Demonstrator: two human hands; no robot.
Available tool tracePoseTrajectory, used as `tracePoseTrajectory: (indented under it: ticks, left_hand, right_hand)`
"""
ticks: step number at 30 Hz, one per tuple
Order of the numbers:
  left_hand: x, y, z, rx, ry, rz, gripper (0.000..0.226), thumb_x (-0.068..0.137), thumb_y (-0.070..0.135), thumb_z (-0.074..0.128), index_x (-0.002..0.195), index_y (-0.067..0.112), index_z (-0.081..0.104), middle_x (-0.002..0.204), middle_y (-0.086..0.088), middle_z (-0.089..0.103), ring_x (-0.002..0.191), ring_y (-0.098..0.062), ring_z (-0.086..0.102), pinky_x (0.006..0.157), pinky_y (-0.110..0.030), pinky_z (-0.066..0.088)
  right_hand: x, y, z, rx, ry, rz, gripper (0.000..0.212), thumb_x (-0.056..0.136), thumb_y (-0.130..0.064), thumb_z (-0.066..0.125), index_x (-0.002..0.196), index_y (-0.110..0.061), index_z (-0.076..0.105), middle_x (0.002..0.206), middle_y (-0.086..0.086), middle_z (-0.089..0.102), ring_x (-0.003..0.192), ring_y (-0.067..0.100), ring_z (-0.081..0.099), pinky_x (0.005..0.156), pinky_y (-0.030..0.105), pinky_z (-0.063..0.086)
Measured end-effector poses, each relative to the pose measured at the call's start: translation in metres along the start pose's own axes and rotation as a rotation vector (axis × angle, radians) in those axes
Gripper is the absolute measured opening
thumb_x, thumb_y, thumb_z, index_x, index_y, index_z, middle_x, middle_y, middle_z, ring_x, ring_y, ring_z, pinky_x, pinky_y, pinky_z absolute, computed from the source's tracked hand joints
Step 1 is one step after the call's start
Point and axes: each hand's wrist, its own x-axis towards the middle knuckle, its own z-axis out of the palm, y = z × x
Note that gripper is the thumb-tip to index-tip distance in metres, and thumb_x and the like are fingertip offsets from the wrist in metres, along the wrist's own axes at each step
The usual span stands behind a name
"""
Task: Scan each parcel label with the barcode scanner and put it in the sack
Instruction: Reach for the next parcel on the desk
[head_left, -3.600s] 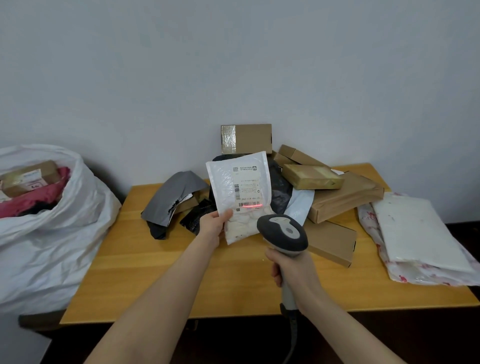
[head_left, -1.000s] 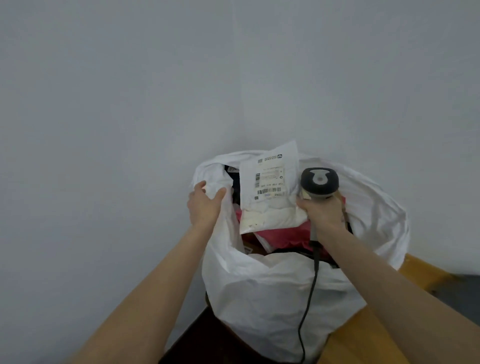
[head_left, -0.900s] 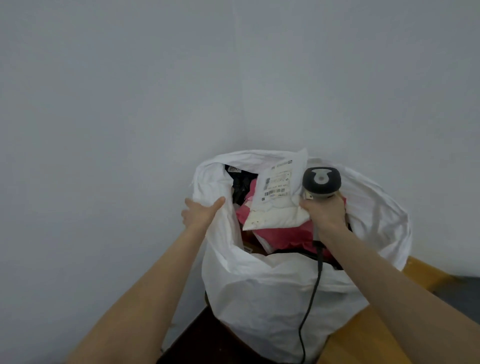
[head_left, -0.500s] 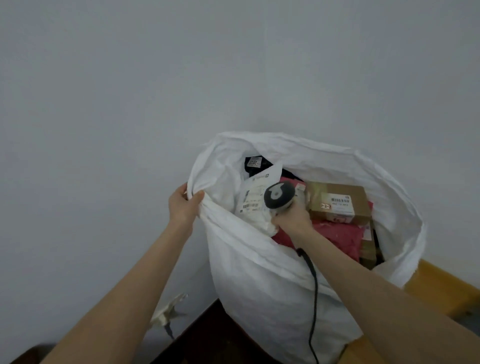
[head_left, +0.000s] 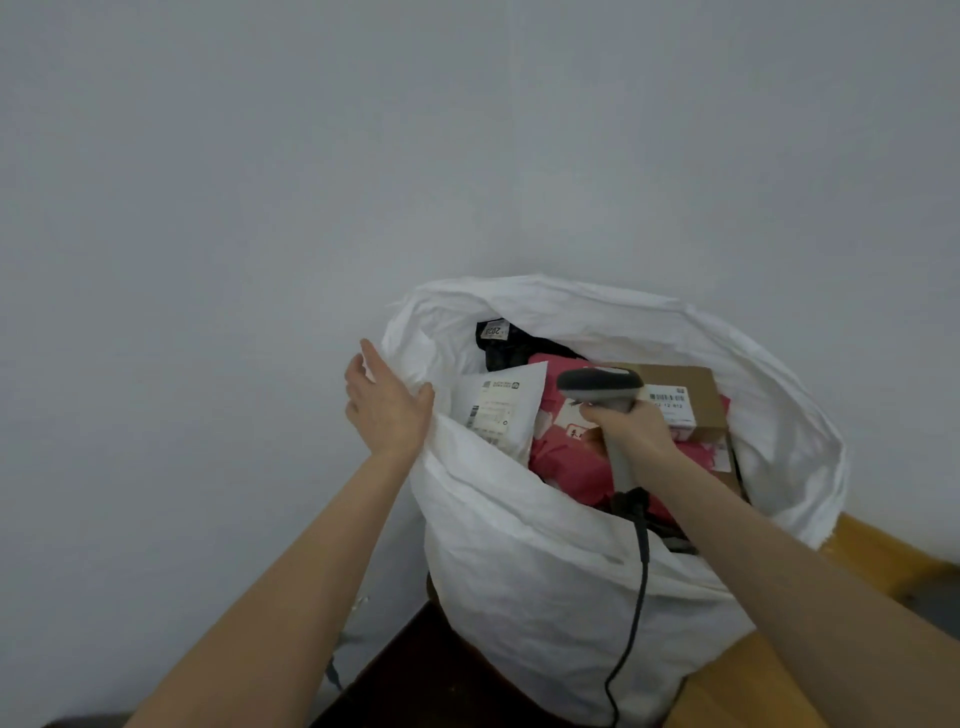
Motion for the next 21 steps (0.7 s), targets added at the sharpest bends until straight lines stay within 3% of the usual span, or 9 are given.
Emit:
tracePoseTrajectory:
  ticks: [2,4,6,11,16,21]
  left_hand:
    - [-0.002,0.019,0.002,0.093,0.054,0.235,0.082,0.085,0.031,0.066,0.151,0.010,0.022,0.152,-0.018,0.024,0.141,-0.032,0.025,0.113,-0.045,0.021]
    - [-0.005,0.040,0.011,0.156,0.008,0.496,0.067,0.082,0.022,0.067,0.142,0.010,0.040,0.148,-0.020,0.032,0.139,-0.034,0.028,0.111,-0.046,0.028]
    - [-0.016,0.064,0.025,0.144,-0.087,0.642,0.057,0.079,0.015,0.067,0.133,0.009,0.051,0.142,-0.020,0.040,0.134,-0.035,0.036,0.105,-0.046,0.037]
    - [-0.070,0.109,0.073,0.197,-0.393,0.751,0.053,0.086,0.021,0.059,0.136,0.012,0.044,0.144,-0.013,0.031,0.133,-0.030,0.032,0.098,-0.039,0.038]
    - [-0.140,0.147,0.112,0.227,-0.551,0.899,0.048,0.087,0.022,0.057,0.132,0.012,0.048,0.143,-0.015,0.032,0.128,-0.031,0.038,0.097,-0.041,0.041]
    - [-0.228,0.186,0.129,0.230,-0.633,1.087,0.048,0.089,0.021,0.055,0.135,0.013,0.044,0.142,-0.013,0.033,0.126,-0.029,0.039,0.097,-0.035,0.041]
  right_hand:
    - [-0.011,-0.006,-0.015,0.046,-0.015,0.042,0.014,0.084,-0.011,0.070,0.089,0.000,0.063,0.061,0.008,0.061,0.048,0.014,0.054,0.053,0.026,0.046]
    - [-0.023,-0.012,-0.029,0.109,-0.017,0.076,0.007,0.082,-0.003,0.066,0.085,0.001,0.060,0.059,0.008,0.057,0.047,0.014,0.051,0.050,0.025,0.044]
    - [-0.036,-0.015,-0.042,0.182,0.005,0.117,0.009,0.082,0.002,0.063,0.077,-0.003,0.057,0.060,0.009,0.054,0.052,0.017,0.049,0.054,0.027,0.043]
    - [-0.070,0.007,-0.084,0.438,0.042,0.236,0.024,0.082,-0.004,0.066,0.105,-0.006,0.060,0.079,0.015,0.062,0.067,0.027,0.060,0.062,0.038,0.056]
    - [-0.118,0.051,-0.140,0.747,0.135,0.293,0.004,0.089,-0.011,0.060,0.090,-0.008,0.059,0.060,0.006,0.058,0.050,0.014,0.050,0.046,0.023,0.046]
    - [-0.176,0.100,-0.196,0.997,0.229,0.338,0.015,0.090,-0.019,0.061,0.077,-0.012,0.059,0.053,0.000,0.049,0.040,0.010,0.044,0.040,0.018,0.041]
